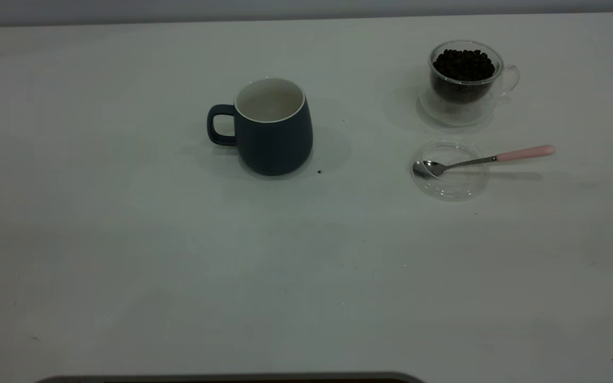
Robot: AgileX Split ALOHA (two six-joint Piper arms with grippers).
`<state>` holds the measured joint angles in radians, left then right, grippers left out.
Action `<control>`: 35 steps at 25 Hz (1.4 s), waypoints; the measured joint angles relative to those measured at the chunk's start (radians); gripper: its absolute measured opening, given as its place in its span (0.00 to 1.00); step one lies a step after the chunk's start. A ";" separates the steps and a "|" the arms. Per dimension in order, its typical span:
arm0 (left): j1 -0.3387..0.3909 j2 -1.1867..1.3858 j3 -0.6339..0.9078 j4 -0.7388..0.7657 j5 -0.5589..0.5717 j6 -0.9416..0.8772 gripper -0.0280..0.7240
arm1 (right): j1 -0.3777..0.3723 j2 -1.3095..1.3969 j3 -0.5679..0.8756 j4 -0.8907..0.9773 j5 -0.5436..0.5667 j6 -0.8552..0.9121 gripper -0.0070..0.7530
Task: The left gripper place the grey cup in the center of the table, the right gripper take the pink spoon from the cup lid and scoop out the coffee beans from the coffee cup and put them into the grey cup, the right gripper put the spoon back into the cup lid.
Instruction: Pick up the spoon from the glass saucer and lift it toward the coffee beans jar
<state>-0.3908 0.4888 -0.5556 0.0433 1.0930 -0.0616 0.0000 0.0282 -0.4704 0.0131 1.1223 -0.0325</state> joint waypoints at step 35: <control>0.321 -0.507 0.070 -0.002 0.039 0.020 0.79 | 0.000 0.000 0.000 0.000 0.000 0.000 0.78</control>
<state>-0.0695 -0.0181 -0.4858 0.0416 1.1323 -0.0411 0.0000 0.0282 -0.4704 0.0131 1.1223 -0.0325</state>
